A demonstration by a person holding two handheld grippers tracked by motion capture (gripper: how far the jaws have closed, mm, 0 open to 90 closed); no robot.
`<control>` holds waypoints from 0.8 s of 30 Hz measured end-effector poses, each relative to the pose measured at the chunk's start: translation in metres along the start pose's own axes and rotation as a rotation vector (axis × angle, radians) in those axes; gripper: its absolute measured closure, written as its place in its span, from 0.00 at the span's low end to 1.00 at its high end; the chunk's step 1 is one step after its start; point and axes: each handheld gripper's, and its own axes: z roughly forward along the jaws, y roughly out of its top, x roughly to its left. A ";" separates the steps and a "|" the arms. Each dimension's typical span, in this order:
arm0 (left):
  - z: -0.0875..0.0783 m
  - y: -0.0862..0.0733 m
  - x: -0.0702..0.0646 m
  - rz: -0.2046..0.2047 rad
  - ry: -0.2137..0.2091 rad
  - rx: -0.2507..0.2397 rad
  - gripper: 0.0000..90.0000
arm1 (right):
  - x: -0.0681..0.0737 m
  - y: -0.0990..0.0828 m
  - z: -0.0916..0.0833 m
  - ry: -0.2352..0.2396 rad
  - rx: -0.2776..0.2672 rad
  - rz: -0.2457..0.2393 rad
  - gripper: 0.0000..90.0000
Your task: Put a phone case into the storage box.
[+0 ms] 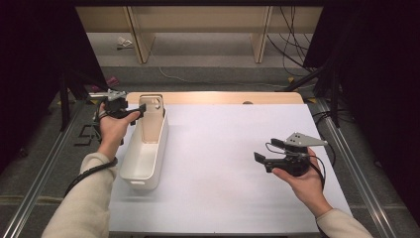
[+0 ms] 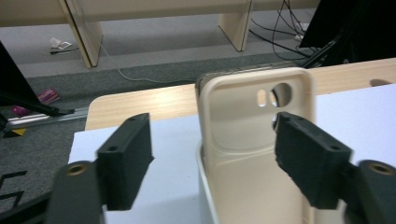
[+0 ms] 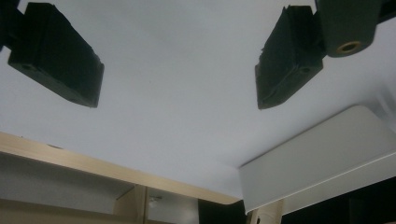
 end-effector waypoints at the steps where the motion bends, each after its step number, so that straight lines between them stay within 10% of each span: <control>1: -0.002 0.000 0.000 -0.002 -0.004 0.009 0.27 | 0.000 0.000 0.000 -0.001 -0.001 0.001 0.18; 24: -0.053 -0.006 -0.028 0.103 -0.088 0.008 0.08 | 0.000 0.000 0.001 -0.003 0.002 0.003 0.18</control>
